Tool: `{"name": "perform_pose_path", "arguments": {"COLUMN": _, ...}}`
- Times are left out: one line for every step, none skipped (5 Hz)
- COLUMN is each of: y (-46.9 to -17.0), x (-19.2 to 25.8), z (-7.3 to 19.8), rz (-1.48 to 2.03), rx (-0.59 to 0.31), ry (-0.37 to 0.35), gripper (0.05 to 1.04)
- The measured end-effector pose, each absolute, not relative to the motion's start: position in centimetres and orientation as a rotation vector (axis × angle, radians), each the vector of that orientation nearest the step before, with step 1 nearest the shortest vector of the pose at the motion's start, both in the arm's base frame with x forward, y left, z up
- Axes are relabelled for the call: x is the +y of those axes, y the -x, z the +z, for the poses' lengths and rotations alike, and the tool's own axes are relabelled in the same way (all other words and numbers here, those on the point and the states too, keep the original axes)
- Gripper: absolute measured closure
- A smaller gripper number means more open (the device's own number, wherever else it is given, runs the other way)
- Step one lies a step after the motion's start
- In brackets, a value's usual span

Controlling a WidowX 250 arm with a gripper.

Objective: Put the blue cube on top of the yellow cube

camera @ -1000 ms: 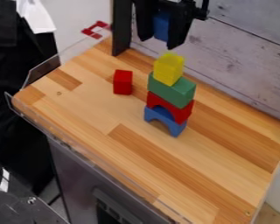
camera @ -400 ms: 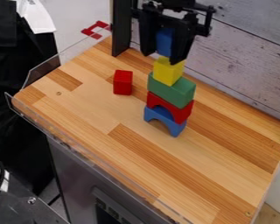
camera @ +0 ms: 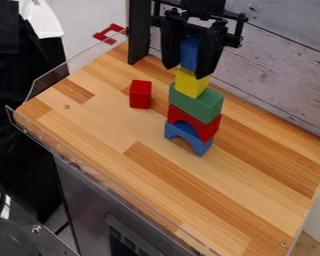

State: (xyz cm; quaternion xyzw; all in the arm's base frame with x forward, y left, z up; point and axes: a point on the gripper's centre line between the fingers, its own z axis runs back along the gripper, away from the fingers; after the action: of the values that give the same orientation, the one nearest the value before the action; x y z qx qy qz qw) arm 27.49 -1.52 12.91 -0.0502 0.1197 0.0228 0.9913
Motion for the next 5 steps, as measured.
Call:
{"name": "perform_pose_path", "arguments": {"y": -27.5, "x": -1.3, "z": 12.7, "rz": 0.054, "rx": 0.246, "ry": 0.102, "gripper": 0.449}}
{"name": "perform_pose_path", "arguments": {"y": -27.4, "x": -1.1, "z": 12.7, "rz": 0.063, "rx": 0.251, "ry": 0.103, "gripper": 0.161}}
{"name": "perform_pose_path", "arguments": {"y": -27.3, "x": -1.1, "z": 12.7, "rz": 0.059, "rx": 0.261, "ry": 0.103, "gripper": 0.075}}
{"name": "perform_pose_path", "arguments": {"y": -27.2, "x": -0.9, "z": 13.4, "rz": 0.069, "rx": 0.252, "ry": 0.088, "gripper": 0.083}}
{"name": "perform_pose_path", "arguments": {"y": -27.4, "x": -0.5, "z": 18.4, "rz": 0.072, "rx": 0.125, "ry": 0.066, "gripper": 0.083}}
